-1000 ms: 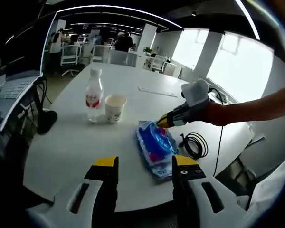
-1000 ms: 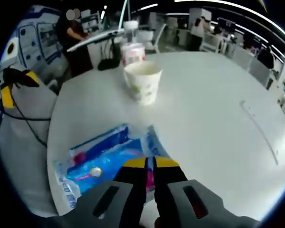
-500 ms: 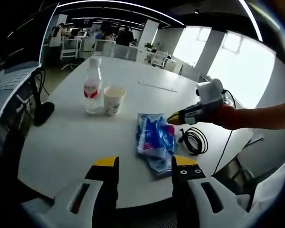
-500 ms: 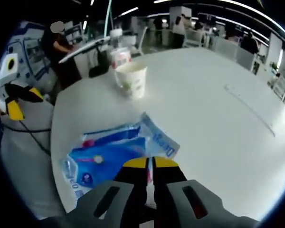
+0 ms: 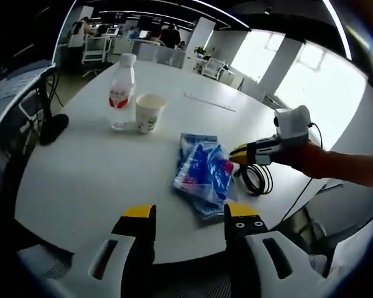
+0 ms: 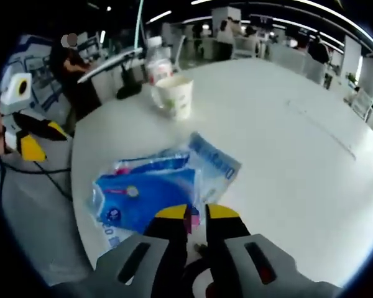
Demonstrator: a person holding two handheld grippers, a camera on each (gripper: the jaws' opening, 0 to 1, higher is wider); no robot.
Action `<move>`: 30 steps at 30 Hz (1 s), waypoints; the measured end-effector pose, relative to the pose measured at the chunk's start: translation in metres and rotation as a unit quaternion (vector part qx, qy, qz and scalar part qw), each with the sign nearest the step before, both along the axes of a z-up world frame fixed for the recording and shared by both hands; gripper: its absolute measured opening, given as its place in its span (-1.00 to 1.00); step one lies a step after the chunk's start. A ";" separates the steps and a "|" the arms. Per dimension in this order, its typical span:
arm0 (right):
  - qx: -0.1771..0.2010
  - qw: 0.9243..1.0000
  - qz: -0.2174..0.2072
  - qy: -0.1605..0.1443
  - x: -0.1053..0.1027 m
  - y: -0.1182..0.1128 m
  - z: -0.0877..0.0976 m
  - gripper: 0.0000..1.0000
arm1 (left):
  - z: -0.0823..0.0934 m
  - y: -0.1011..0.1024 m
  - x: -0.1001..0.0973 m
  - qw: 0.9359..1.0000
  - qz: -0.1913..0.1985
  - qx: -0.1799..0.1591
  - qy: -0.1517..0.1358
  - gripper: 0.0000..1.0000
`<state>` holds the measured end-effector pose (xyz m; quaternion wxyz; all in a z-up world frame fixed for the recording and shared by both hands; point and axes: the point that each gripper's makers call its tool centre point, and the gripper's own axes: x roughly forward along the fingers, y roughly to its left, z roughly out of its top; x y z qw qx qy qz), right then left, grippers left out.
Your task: Arrange the tabletop items into an orderly group along one side of the table until the central work area is clear of visible clutter.
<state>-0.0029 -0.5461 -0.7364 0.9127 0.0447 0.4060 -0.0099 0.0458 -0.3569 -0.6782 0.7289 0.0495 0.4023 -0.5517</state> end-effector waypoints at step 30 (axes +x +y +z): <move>0.026 1.000 0.008 0.003 0.025 -0.004 -0.006 -0.70 | -0.067 -0.066 -0.029 0.990 0.023 0.091 0.106 -0.23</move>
